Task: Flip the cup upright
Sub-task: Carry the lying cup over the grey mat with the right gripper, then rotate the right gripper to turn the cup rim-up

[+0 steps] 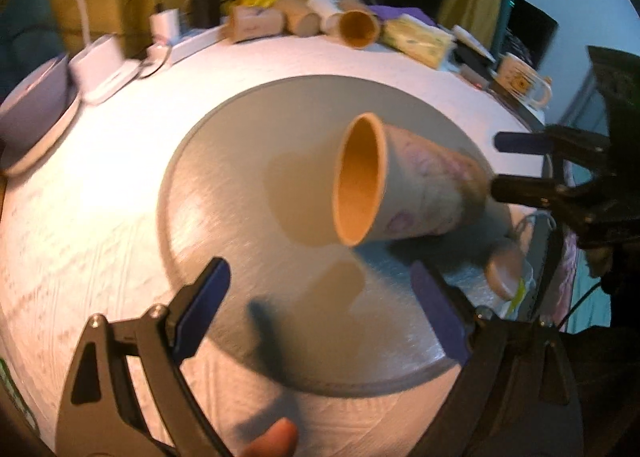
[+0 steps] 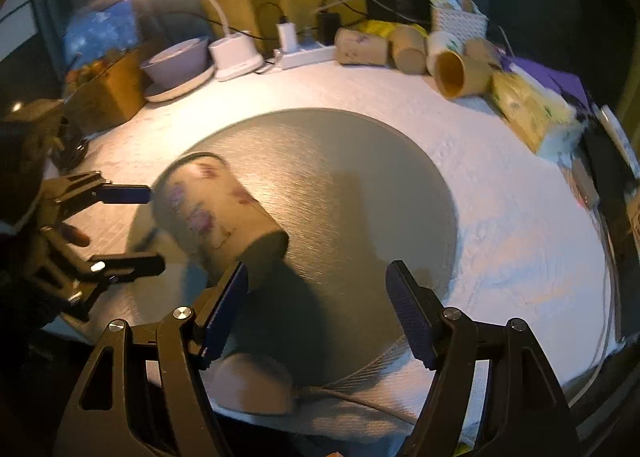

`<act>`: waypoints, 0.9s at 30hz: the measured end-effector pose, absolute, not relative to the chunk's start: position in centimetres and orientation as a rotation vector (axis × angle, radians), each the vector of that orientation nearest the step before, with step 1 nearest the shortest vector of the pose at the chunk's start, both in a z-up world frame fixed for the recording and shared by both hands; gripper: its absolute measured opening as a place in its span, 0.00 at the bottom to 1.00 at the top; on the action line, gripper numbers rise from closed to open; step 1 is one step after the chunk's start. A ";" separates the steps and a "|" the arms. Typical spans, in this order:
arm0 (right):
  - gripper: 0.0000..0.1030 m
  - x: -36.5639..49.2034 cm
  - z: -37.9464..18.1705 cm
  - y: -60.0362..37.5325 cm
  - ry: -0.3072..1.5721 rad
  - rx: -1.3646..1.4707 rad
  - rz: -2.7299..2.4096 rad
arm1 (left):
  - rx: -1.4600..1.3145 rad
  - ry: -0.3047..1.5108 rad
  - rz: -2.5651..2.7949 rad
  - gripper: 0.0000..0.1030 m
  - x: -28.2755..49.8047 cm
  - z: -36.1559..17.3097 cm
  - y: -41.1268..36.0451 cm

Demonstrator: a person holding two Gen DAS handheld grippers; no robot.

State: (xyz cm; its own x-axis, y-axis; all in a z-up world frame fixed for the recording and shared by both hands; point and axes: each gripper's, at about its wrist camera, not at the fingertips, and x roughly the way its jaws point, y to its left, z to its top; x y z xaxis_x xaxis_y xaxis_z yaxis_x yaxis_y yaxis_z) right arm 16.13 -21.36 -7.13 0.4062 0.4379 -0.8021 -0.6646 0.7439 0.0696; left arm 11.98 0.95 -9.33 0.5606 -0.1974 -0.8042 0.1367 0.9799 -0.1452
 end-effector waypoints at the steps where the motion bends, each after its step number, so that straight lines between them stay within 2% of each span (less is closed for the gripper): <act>1: 0.72 15.9 -6.8 -20.9 0.910 -0.301 0.729 | -0.080 0.954 -0.188 0.90 11.9 -9.3 1.3; 12: 0.72 17.0 -5.9 -16.4 0.921 -0.490 0.852 | -0.220 0.893 -0.151 0.90 11.1 -8.9 4.5; 27: 0.72 21.2 -8.7 -8.9 1.007 -0.742 0.855 | -0.320 0.853 -0.170 0.90 12.0 -9.5 7.2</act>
